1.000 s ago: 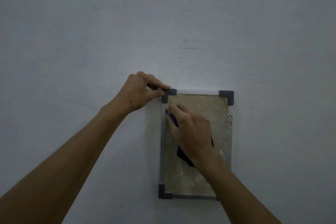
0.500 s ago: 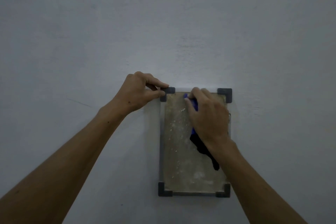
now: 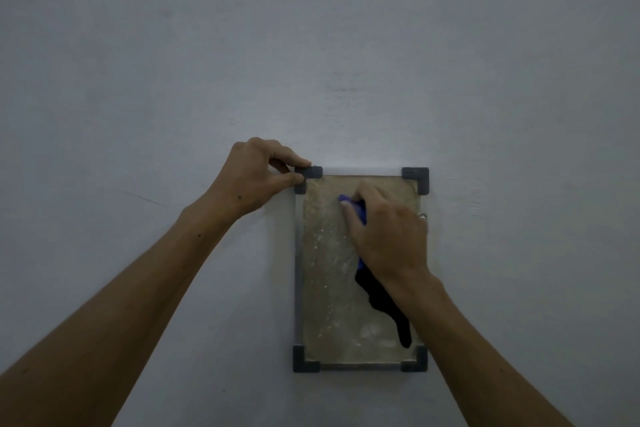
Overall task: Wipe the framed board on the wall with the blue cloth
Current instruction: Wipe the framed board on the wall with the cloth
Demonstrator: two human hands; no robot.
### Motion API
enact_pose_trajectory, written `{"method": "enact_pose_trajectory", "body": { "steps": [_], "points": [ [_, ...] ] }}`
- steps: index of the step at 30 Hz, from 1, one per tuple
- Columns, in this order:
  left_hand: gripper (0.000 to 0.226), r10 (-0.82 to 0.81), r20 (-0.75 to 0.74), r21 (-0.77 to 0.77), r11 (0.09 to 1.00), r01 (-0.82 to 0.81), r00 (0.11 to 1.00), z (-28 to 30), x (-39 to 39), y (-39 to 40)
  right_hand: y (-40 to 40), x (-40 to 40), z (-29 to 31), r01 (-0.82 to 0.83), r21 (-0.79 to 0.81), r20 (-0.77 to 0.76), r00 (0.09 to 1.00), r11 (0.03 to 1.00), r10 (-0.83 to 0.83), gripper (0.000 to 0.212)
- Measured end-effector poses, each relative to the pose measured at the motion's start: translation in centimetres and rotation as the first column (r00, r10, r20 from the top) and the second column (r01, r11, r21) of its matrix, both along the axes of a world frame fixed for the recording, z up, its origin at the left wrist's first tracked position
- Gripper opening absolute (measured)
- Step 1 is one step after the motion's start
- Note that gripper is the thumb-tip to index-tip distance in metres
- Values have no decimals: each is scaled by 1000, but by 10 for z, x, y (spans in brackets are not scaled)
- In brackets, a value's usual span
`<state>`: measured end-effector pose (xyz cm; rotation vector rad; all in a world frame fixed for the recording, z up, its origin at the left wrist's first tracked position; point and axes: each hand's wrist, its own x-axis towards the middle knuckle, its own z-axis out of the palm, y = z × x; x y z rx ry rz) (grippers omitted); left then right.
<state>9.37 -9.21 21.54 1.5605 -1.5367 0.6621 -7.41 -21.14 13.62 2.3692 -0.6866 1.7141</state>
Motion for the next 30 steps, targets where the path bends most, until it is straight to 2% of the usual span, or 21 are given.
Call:
{"method": "enact_pose_trajectory", "body": {
  "steps": [2,4,5,9,11,14,16,18,21,24,26,30],
  "points": [
    [26,1,-2,-4,1000,-1,1000,0,-1,0,-3,-2,0,37,104,192,980,994,-56,21],
    [25,1,-3,-9,1000,-1,1000,0,-2,-1,4,7,-7,51,141,282,955,989,-90,21],
    [25,5,0,-7,1000,-5,1000,0,-2,-1,11,15,-11,38,129,270,960,991,-71,21],
    [25,14,15,15,1000,-14,1000,1,-1,1,29,40,-17,29,20,56,998,999,-30,20],
    [24,6,10,15,1000,-6,1000,1,-1,2,23,33,-14,30,66,95,995,997,-36,21],
    [25,1,1,9,1000,-1,1000,0,-1,2,7,11,-17,91,258,281,945,962,-165,21],
    [25,-6,-6,4,1000,6,1000,0,-1,1,3,5,-20,97,331,365,904,939,-222,18],
    [24,-3,1,5,1000,3,1000,0,0,0,10,13,-20,92,309,350,914,946,-203,18],
    [24,9,15,8,1000,-9,1000,0,3,-1,29,39,-18,29,164,182,982,986,-59,20],
    [24,16,20,16,1000,-16,1000,1,3,-1,34,48,-16,41,43,29,999,998,-42,20],
    [24,12,20,18,1000,-12,1000,0,4,-1,24,38,-16,45,63,33,998,997,-48,22],
    [24,-2,12,7,1000,2,1000,-1,4,-1,-2,2,-22,147,245,209,957,958,-200,27]
  ]
}}
